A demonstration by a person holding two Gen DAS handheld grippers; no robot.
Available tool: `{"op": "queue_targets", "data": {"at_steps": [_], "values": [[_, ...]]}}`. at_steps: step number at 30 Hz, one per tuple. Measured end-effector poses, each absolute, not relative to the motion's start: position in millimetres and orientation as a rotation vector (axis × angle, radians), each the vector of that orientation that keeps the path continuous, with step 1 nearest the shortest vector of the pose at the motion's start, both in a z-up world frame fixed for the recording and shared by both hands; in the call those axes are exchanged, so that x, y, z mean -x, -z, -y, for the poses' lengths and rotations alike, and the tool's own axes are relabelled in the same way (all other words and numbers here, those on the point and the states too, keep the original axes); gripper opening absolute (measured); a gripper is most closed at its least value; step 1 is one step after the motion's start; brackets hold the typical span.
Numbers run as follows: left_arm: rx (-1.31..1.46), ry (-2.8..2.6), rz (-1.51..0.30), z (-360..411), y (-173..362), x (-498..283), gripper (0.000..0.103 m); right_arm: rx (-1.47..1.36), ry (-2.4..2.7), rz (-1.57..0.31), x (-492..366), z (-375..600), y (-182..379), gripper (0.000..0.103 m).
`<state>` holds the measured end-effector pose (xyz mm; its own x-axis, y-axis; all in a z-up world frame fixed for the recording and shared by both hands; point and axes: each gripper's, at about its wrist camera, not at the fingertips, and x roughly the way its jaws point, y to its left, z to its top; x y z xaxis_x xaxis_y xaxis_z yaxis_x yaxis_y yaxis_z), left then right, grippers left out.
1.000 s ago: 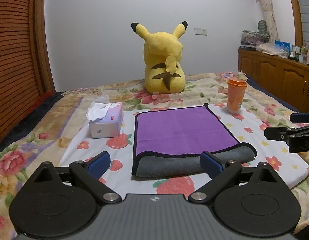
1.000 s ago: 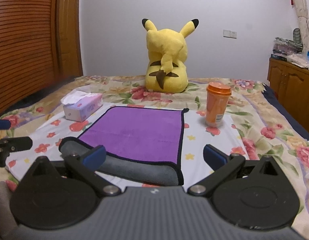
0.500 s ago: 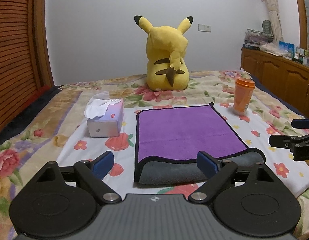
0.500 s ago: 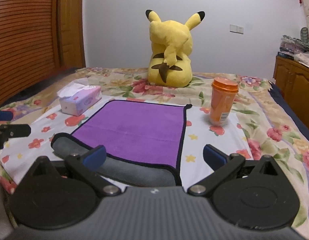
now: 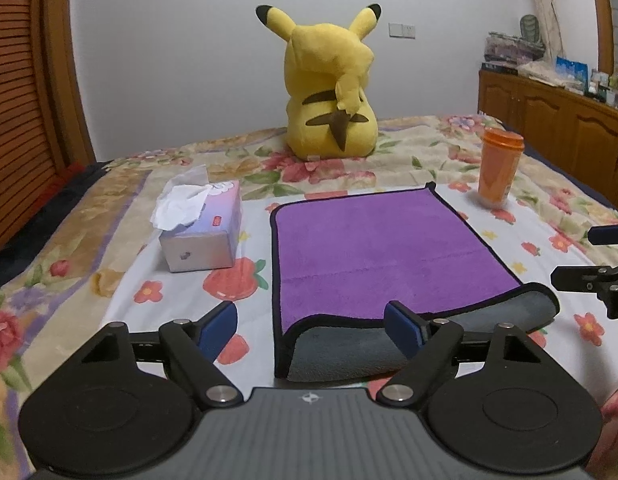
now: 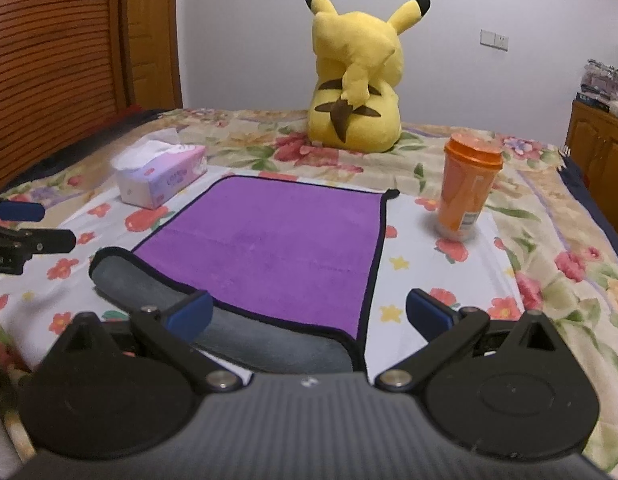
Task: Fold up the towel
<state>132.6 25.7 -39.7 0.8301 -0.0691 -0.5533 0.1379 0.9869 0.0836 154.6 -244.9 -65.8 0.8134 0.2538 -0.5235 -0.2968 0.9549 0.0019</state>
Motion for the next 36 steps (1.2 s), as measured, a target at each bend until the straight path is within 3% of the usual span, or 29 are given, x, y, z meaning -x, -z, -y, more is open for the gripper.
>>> {"op": "queue_targets", "data": {"at_steps": [10,21,24,36], "values": [[-0.144,0.134,-0.632,-31,57,-163,0.085,0.064,-0.321,-0.607,-174,249,77,0.103],[-0.116,0.17,-0.717,-39,76,-188,0.07,0.043,-0.332,-0.67,-190,251,88,0.102],[-0.113,0.187,-0.757,-40,85,-194,0.064,0.038,-0.332,-0.699,-192,251,91,0.088],[-0.094,0.19,-0.832,-44,99,-197,0.05,-0.005,-0.318,-0.792,-201,261,105,0.088]]}}
